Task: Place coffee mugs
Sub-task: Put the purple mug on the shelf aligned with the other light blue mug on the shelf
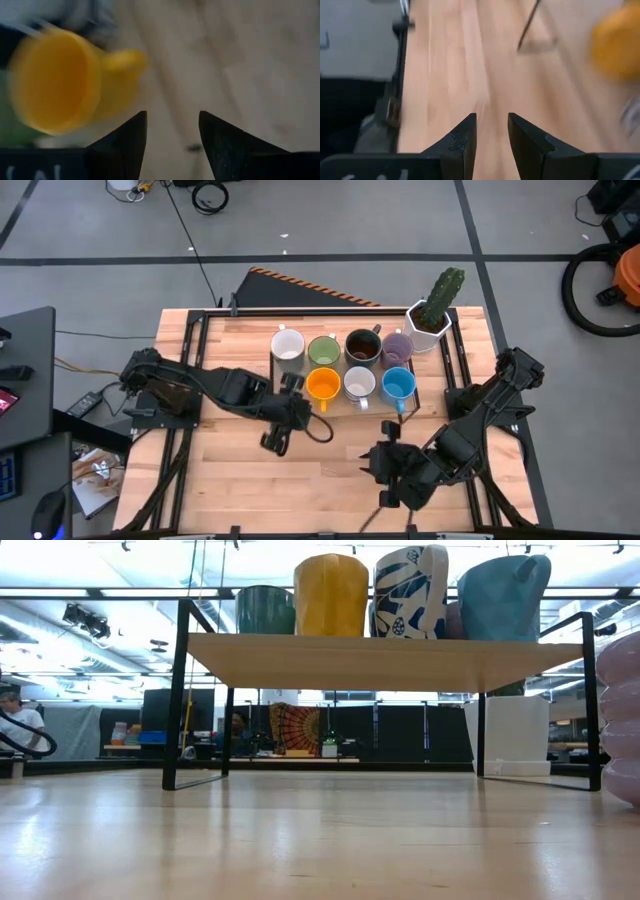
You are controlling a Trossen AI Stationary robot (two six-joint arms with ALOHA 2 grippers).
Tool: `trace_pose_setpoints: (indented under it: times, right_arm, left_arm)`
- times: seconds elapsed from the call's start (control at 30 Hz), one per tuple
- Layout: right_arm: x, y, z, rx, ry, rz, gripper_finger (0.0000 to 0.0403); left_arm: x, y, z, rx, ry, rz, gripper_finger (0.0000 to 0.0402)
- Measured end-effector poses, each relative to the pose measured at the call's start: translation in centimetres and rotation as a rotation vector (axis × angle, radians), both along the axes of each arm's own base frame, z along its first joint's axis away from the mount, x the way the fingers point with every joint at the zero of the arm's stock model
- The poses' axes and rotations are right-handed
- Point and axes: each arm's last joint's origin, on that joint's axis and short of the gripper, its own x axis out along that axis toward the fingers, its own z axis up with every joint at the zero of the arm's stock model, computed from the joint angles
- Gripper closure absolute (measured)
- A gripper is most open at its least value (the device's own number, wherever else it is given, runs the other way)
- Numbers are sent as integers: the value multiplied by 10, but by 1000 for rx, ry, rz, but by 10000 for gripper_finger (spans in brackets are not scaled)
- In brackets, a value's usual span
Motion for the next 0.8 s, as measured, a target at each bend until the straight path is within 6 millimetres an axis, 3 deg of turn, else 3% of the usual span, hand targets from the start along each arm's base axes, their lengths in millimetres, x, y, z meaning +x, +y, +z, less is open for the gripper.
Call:
trace_pose_setpoints:
  times: [0.13,0.33,0.53,0.8]
  right_arm:
    - [1,-12,-13,173,225,-91,286]
    - [-10,-18,-33,253,519,-302,286]
    - [-26,-19,-36,223,606,-431,286]
    - [-23,-15,-57,303,636,-433,254]
  left_arm:
    - [-8,-11,-12,-109,96,20,216]
    - [-16,-33,-40,-101,174,-37,216]
    - [-23,-55,-49,-112,152,-46,216]
    - [-37,-82,-61,-132,143,-33,216]
